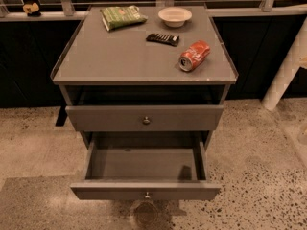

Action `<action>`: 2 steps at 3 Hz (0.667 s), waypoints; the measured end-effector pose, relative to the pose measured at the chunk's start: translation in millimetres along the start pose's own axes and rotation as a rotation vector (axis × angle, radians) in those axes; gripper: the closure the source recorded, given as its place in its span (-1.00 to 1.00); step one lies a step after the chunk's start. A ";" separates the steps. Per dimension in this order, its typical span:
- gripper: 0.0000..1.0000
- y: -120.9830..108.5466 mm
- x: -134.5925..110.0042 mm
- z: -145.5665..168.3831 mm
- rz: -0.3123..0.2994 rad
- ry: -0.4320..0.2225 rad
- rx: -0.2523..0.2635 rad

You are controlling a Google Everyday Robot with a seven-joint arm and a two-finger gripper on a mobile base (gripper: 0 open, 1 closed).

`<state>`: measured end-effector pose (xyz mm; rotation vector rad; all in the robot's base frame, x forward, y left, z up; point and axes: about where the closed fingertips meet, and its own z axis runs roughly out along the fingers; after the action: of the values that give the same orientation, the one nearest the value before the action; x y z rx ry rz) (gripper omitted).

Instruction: Close middle drawer

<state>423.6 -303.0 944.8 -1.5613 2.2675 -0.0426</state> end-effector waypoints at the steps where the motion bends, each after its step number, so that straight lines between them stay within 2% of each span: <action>1: -1.00 16.5 -8.4 33.2 -0.052 -0.033 -0.008; 2: -1.00 45.5 -19.4 83.9 -0.070 -0.071 -0.024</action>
Offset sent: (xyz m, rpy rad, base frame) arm -0.0160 0.0887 -0.1645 0.0956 -0.0009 0.1201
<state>416.5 -252.2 862.0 -1.6275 2.1668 0.0211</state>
